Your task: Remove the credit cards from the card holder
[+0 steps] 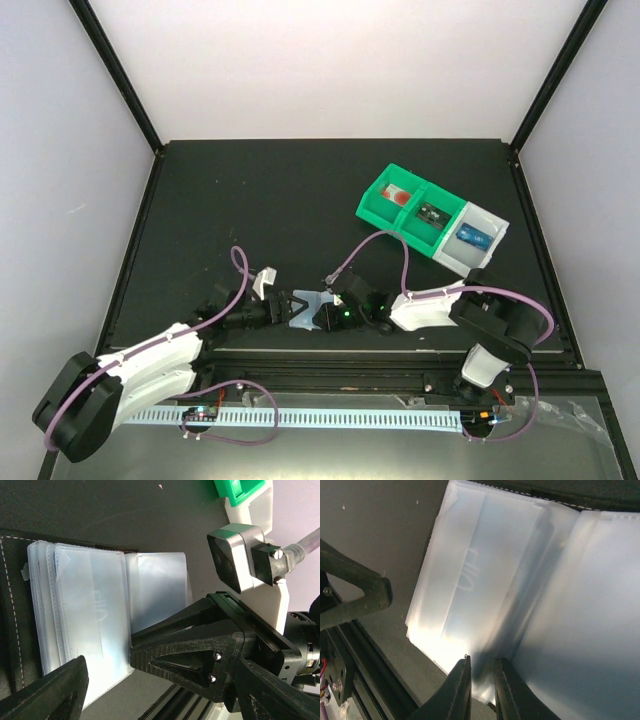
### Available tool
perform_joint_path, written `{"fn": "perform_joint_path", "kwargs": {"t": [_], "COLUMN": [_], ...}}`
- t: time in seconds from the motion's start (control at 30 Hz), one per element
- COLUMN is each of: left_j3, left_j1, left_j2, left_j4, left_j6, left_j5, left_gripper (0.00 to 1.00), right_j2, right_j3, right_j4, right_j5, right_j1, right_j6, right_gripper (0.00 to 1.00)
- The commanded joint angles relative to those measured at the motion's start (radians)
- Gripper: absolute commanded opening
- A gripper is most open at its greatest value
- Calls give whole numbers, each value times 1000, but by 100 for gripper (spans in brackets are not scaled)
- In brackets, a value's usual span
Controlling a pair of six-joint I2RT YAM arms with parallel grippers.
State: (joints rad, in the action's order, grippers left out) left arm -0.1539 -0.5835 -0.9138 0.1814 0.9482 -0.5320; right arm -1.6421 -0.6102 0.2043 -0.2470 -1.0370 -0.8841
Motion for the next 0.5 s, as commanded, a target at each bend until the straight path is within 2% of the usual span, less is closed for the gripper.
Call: {"fn": "perform_joint_path", "kwargs": {"t": [0.0, 0.23, 0.47], "left_j3": [-10, -38, -56], "left_j1": [5, 5, 7], "left_j2": [-4, -43, -87], "left_j4": [31, 30, 28], "left_j6": [7, -19, -45], "left_j5": [-15, -6, 2], "left_gripper": [82, 83, 83], "right_j2": [-40, -28, -27], "right_j3": [21, 42, 53], "right_j4": [-51, -45, -25], "right_j5": [72, 89, 82], "right_j1": [-6, -6, -6], "right_j6": [11, 15, 14], "right_gripper": [15, 5, 3]}}
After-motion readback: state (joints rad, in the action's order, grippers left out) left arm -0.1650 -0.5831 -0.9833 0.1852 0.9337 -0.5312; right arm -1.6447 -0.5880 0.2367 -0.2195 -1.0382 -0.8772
